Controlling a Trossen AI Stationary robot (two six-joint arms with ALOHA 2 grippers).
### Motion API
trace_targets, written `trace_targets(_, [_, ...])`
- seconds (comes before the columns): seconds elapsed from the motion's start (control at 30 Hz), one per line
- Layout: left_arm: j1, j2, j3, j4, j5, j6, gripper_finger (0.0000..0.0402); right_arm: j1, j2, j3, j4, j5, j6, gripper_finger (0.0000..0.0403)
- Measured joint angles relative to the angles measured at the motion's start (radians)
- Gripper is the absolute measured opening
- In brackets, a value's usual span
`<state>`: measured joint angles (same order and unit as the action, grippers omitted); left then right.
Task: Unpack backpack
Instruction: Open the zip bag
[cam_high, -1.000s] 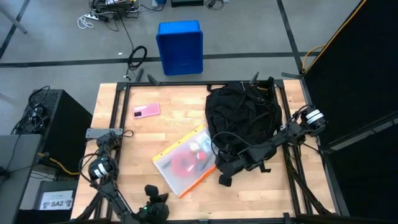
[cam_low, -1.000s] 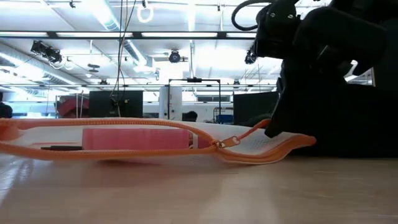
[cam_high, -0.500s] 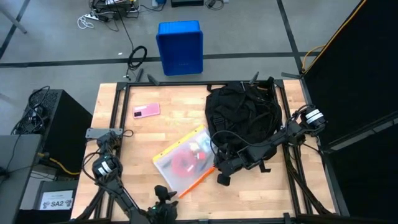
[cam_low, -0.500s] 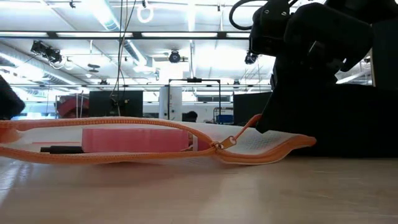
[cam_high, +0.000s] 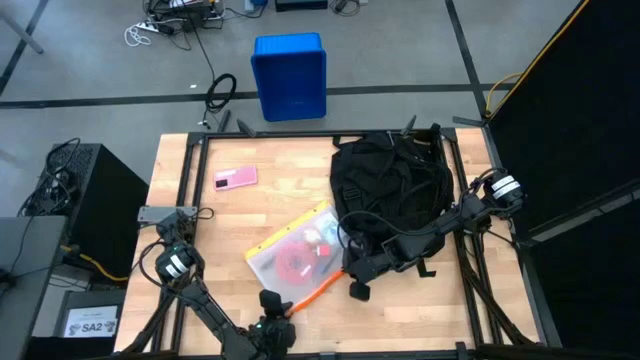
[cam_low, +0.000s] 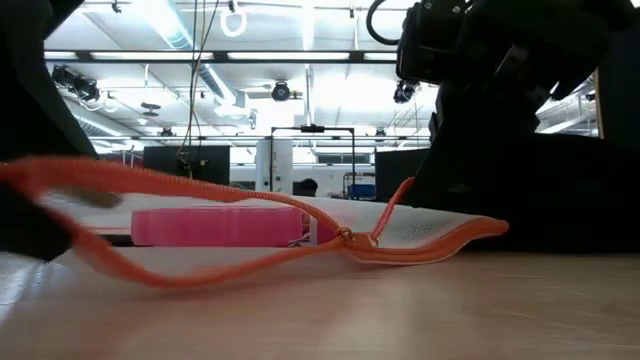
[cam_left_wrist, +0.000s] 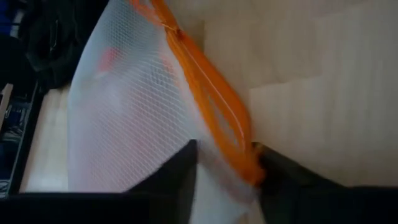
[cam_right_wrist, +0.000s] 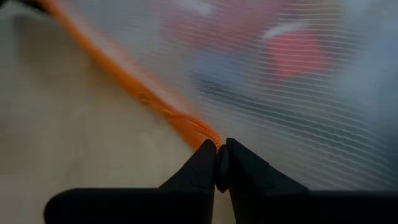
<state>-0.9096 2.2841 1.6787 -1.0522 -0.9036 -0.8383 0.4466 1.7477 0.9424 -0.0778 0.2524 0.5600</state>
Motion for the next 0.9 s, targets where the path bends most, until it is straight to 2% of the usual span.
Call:
trace_targets(0.07, [-0.001, 0.000, 0.000, -0.007, 0.008, 0.000, 0.0023, 0.012, 0.000, 0.000, 0.015, -0.024, -0.013, 0.0024])
trace_targets(0.2, [-0.001, 0.000, 0.000, -0.024, 0.011, -0.002, 0.0004, 0.043, 0.000, 0.000, 0.018, -0.040, -0.014, 0.0052])
trace_targets(0.47, [-0.001, 0.000, 0.000, -0.048, 0.013, -0.006, 0.0001, 0.107, 0.001, 0.000, 0.015, -0.020, 0.023, 0.0122])
trace_targets(0.63, [0.000, 0.000, 0.000, -0.051, 0.005, -0.006, 0.0000, 0.128, 0.058, 0.002, 0.030, -0.005, 0.031, 0.0160])
trace_targets(0.9, [0.000, 0.000, 0.018, -0.074, -0.025, -0.014, 0.0000, 0.114, 0.142, 0.004, 0.061, 0.019, 0.041, 0.0183])
